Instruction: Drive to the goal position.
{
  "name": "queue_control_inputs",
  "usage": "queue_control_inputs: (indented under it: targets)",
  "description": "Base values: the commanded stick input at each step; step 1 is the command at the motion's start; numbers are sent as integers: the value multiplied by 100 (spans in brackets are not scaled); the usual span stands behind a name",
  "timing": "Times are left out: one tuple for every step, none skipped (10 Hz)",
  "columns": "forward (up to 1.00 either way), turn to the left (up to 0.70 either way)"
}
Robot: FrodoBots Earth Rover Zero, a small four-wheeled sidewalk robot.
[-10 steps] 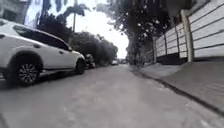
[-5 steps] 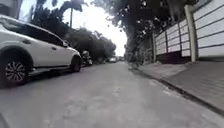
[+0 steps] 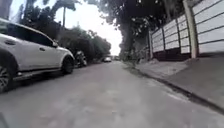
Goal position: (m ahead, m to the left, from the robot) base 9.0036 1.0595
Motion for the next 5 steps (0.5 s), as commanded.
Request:
queue_control_inputs:
  targets:
    - [70,0]
    - [70,0]
    - [70,0]
    - [70,0]
    - [70,0]
